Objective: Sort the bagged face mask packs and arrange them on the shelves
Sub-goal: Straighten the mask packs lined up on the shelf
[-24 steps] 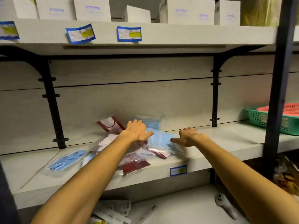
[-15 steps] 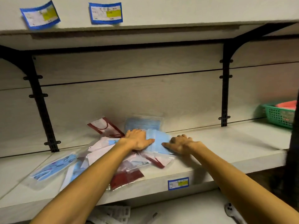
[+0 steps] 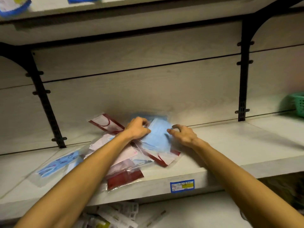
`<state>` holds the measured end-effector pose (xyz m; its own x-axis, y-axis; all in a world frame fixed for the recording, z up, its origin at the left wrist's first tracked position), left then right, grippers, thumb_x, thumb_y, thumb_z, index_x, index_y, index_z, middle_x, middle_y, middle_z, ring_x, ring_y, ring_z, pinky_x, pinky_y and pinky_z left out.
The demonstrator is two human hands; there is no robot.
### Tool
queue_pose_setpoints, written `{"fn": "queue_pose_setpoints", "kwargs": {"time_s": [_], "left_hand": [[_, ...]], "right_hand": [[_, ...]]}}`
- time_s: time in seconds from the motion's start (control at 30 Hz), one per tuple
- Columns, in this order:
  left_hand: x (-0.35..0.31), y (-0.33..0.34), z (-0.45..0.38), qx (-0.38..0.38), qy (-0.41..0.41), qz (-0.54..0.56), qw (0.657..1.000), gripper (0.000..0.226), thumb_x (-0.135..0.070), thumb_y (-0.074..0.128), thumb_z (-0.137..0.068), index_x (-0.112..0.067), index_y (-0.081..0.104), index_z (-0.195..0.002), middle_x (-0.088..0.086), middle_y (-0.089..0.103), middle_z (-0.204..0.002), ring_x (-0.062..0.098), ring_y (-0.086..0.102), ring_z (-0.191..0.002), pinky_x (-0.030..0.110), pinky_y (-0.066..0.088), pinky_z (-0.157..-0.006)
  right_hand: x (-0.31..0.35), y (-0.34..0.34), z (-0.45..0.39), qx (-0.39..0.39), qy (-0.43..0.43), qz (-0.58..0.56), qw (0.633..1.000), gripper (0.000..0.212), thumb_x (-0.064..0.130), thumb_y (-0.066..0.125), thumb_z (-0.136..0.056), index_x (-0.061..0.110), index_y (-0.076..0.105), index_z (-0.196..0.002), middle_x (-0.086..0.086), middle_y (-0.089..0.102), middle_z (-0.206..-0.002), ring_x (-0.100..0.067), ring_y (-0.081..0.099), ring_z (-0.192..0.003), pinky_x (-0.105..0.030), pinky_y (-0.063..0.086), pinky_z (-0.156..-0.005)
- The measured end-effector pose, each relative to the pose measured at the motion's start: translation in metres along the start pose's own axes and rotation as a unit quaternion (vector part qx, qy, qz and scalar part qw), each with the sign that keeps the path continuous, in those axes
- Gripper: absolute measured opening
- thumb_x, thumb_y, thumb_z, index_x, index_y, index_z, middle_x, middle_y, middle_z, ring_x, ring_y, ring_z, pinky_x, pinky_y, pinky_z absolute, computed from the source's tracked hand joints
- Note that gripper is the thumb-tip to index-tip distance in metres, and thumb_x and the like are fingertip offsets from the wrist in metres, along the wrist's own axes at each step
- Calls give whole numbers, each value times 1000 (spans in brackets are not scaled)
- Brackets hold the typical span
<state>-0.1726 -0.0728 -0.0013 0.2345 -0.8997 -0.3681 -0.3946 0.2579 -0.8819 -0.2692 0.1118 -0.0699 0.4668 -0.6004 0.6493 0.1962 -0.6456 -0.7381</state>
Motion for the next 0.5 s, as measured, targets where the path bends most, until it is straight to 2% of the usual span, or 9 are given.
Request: {"fn": "queue_pose_setpoints", "kwargs": {"time_s": [0.13, 0.2, 0.3, 0.37, 0.43, 0.5], "left_hand": [[12, -34, -2, -78, -27, 93, 992, 31, -6, 73, -80, -12, 73, -110, 4, 70, -96, 22, 65, -92, 31, 49, -79], [22, -50, 2, -114, -49, 157, 980, 31, -2, 71, -81, -7, 71, -112, 5, 68, -93, 20, 62, -85, 27, 48, -70], [36, -70, 12, -156, -71, 239, 956, 39, 2, 71, -83, -4, 65, -121, 4, 65, -95, 13, 60, -74, 12, 46, -53], [43, -80, 20, -178, -76, 301, 934, 46, 5, 70, -84, -2, 60, -128, 4, 64, -96, 6, 57, -69, 5, 44, -48], [49, -88, 25, -192, -79, 361, 909, 51, 6, 70, -84, -3, 57, -133, 2, 65, -92, 7, 59, -68, 8, 47, -47], [52, -95, 30, -203, -81, 418, 882, 54, 6, 70, -84, -6, 56, -134, 0, 67, -88, 9, 60, -67, 12, 46, -46]], "right_hand": [[-4, -1, 1, -7, 15, -17, 1000, 58, 54, 53, -95, 13, 52, -137, -14, 58, -138, -33, 56, -122, -45, 44, -105], [-3, -2, 4, -8, 14, -16, 1000, 58, 55, 54, -95, 11, 53, -133, -14, 60, -134, -33, 58, -117, -46, 47, -102], [-1, 0, 7, -6, 18, -7, 1000, 56, 65, 57, -89, 14, 59, -109, -10, 68, -113, -27, 64, -96, -44, 53, -89], [-3, 6, 12, 4, 50, -29, 998, 62, 76, 61, -78, 16, 57, -94, -4, 69, -97, -22, 67, -84, -40, 57, -79], [-4, 13, 21, 20, 80, -32, 996, 65, 82, 65, -67, 22, 58, -89, -1, 71, -86, -19, 70, -75, -34, 59, -67], [0, 17, 24, 35, 73, 30, 996, 68, 84, 64, -65, 24, 60, -95, -1, 69, -92, -19, 68, -81, -35, 59, -75]]}}
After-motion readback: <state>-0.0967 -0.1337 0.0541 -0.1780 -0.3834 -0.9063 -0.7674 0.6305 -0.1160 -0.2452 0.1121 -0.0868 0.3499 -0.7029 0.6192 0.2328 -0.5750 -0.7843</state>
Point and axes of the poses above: each hand's wrist, its own z-axis away from the middle knuckle, its own y-axis out of the palm, x = y × z, the point moved 10 cm from there along -z, towards the middle knuckle
